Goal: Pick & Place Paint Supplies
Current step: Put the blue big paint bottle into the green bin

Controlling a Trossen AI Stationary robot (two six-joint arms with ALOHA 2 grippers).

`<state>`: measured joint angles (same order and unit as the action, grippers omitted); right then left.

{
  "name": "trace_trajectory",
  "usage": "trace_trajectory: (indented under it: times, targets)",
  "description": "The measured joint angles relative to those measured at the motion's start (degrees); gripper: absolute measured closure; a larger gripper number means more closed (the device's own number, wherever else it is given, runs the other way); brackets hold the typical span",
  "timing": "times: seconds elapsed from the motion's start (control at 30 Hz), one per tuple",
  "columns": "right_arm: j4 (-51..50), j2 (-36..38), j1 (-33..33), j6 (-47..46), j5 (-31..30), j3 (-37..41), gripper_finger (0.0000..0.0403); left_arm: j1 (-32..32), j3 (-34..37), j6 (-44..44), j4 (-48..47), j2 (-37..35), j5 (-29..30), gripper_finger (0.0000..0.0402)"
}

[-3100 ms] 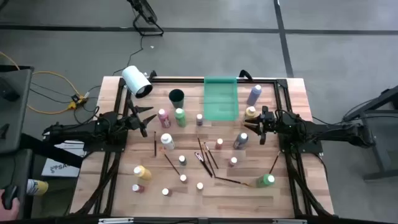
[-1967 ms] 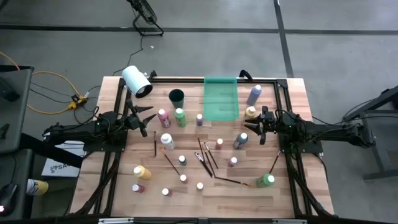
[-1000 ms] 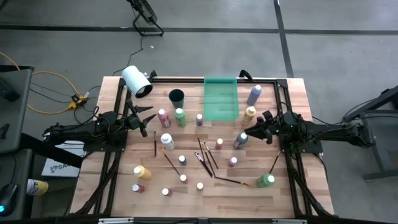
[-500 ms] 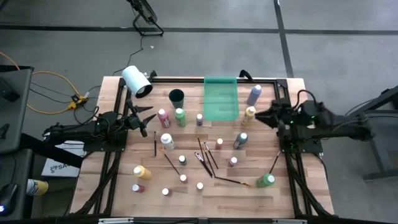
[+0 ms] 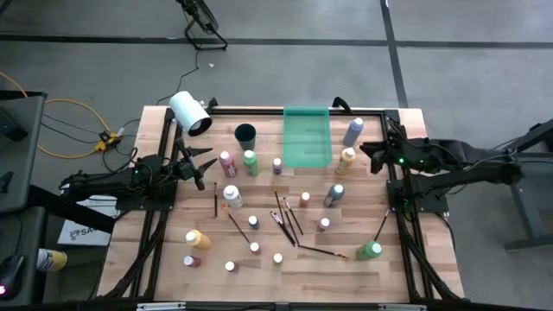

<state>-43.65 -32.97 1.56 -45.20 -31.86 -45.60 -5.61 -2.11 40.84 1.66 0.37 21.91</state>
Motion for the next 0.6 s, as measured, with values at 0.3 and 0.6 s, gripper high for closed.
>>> trace_trajectory:
  times: [0.3, 0.6]
  targets:
    - [-3.58, -3.98, -12.5, 1.06, -6.66, -0.14, 0.0294, 0.0, -0.02, 0.0, -0.1, 0.02, 0.0, 0.0229]
    - [-4.23, -10.11, -27.27, -5.76, -1.66, -0.14, 0.0146, -0.01, -0.02, 0.0, -0.1, 0.01, 0.0, 0.0229]
